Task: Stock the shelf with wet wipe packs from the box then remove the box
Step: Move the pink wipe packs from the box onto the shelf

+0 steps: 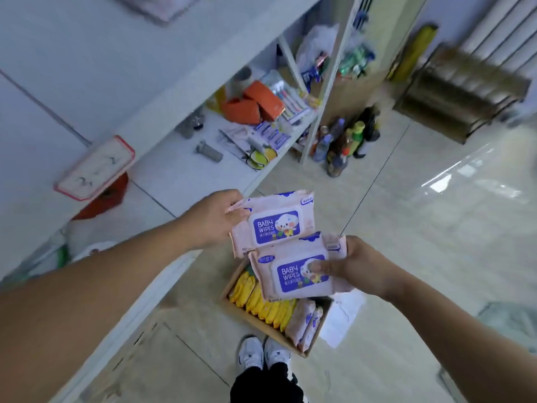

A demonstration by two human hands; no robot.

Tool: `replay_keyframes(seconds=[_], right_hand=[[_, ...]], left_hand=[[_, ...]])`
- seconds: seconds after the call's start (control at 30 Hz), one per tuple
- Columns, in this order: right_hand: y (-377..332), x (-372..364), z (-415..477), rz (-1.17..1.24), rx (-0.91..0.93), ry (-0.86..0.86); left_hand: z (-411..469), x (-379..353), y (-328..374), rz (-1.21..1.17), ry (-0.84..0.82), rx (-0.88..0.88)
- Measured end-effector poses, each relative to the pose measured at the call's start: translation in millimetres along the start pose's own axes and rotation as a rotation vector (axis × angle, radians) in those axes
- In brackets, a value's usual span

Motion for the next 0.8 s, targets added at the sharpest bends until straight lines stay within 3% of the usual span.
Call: replay_keyframes(seconds=[0.2, 0.4, 0.6, 0.8], right_hand=[[-103.1, 11.1, -103.9, -0.024, 0.247, -0.046], [-187.1, -10.4, -158.5, -0.081, 0.472, -0.158], [-248.5, -79.0, -176.3, -0.169, 0.586, -0.220], [-290.7, -188.5, -171.2, -0.276, 0.656, -0.349]], left_hand=[[-39.8, 113.9, 120.3, 0.024, 0.162, -0.096], [-104.9, 204.9, 189.6, 0.074, 0.366, -0.109], [-198.9, 267.9, 194.7, 0.101, 0.562, -0.049], [-309.0, 309.7, 136.8, 0.126, 0.713, 0.128]])
Point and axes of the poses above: each hand's wrist, its own z-axis towards the middle knuckle, its own x-axis out of the back of the hand, y = z × x, the point moved 1 cm from there along z, towards the middle knuckle, and after that the axes turned 15 degrees about -x, right-handed, at the moved point
